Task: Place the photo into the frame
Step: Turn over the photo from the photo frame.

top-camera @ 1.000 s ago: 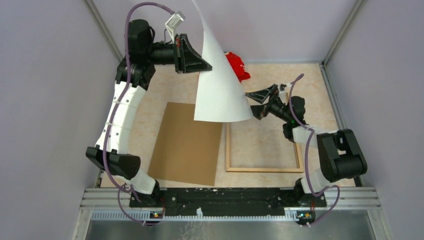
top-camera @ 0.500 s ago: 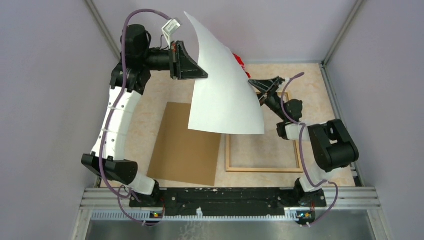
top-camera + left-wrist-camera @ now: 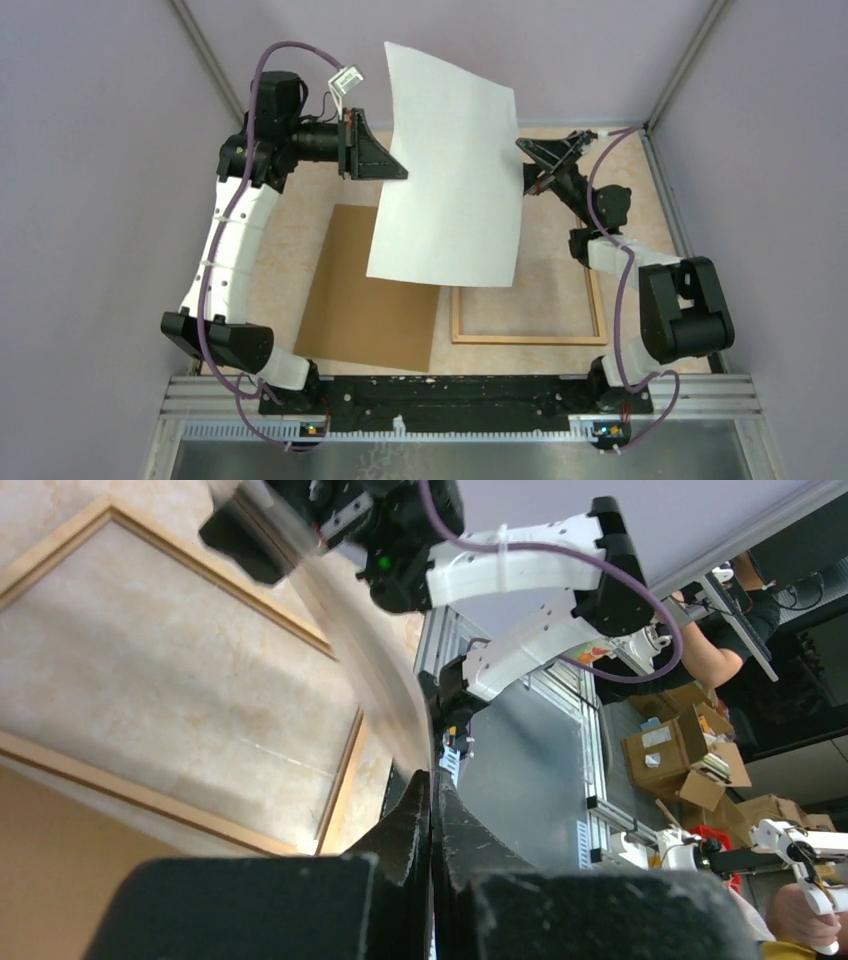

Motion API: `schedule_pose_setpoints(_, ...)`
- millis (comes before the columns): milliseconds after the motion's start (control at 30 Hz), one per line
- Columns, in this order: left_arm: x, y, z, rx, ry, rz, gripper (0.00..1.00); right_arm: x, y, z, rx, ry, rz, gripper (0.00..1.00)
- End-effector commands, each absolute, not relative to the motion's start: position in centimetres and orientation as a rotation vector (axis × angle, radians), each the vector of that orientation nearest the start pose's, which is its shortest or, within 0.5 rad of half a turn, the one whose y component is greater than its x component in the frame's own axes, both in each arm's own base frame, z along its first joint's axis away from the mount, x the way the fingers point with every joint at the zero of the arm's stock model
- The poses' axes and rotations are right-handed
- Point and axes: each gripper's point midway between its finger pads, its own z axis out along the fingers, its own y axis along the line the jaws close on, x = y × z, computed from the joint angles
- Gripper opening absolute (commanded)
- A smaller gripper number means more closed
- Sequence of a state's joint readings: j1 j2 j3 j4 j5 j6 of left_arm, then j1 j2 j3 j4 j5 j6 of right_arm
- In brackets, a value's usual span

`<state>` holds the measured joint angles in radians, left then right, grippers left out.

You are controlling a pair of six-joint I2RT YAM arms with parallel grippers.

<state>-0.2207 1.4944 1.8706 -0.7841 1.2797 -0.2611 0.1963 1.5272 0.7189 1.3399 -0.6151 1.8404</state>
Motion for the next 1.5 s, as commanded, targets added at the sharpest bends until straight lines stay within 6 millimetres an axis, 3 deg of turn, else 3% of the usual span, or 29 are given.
schedule_pose_setpoints(0,23.9,-22.5,43.1,0.826,1.826,-1.539,0.00,33.8,20.5,39.6,0.248,1.287,2.024,0.98)
schedule_pose_setpoints(133,24.5,-21.8,43.1,0.799,1.831,-1.498,0.00,33.2,20.3,40.4,0.216,1.272,2.034,0.82)
schedule_pose_setpoints(333,26.9,-19.5,43.6,0.662,1.816,-1.404,0.00,32.4,19.6,39.8,0.208,1.302,1.992,0.47)
schedule_pose_setpoints(500,28.5,-17.6,43.2,0.566,1.825,-1.358,0.00,31.7,18.7,39.8,0.207,1.308,1.952,0.44)
schedule_pose_setpoints(633,28.7,-17.5,42.2,0.550,1.849,-1.381,0.01,31.9,19.0,40.2,0.172,1.352,1.877,0.26)
schedule_pose_setpoints(767,28.5,-17.6,41.2,0.547,1.869,-1.412,0.01,31.7,19.3,40.9,0.134,1.374,1.861,0.35)
schedule_pose_setpoints(967,28.4,-17.6,40.5,0.555,1.881,-1.415,0.02,31.4,19.8,40.9,0.104,1.382,1.900,0.30)
schedule_pose_setpoints(1033,28.4,-17.6,40.4,0.562,1.883,-1.404,0.02,31.5,19.9,40.7,0.105,1.406,1.882,0.20)
schedule_pose_setpoints(1100,28.5,-17.5,40.3,0.561,1.887,-1.388,0.03,31.7,20.0,40.4,0.101,1.450,1.835,0.03)
schedule_pose_setpoints(1167,28.6,-17.4,40.0,0.557,1.900,-1.373,0.18,32.1,20.1,40.2,0.088,1.502,1.760,0.00)
schedule_pose_setpoints(1233,28.9,-17.2,39.3,0.550,1.922,-1.344,0.49,32.5,19.9,39.8,0.082,1.562,1.672,0.00)
schedule_pose_setpoints(1333,30.2,-16.4,37.5,0.529,1.982,-1.227,0.81,32.8,19.2,38.9,0.088,1.653,1.561,0.00)
schedule_pose_setpoints(1367,30.8,-16.0,36.6,0.526,2.007,-1.186,0.88,32.9,18.8,38.4,0.102,1.692,1.535,0.00)
schedule_pose_setpoints(1467,32.3,-14.7,33.7,0.504,2.097,-1.054,0.97,32.8,17.4,34.9,0.163,1.842,1.434,0.00)
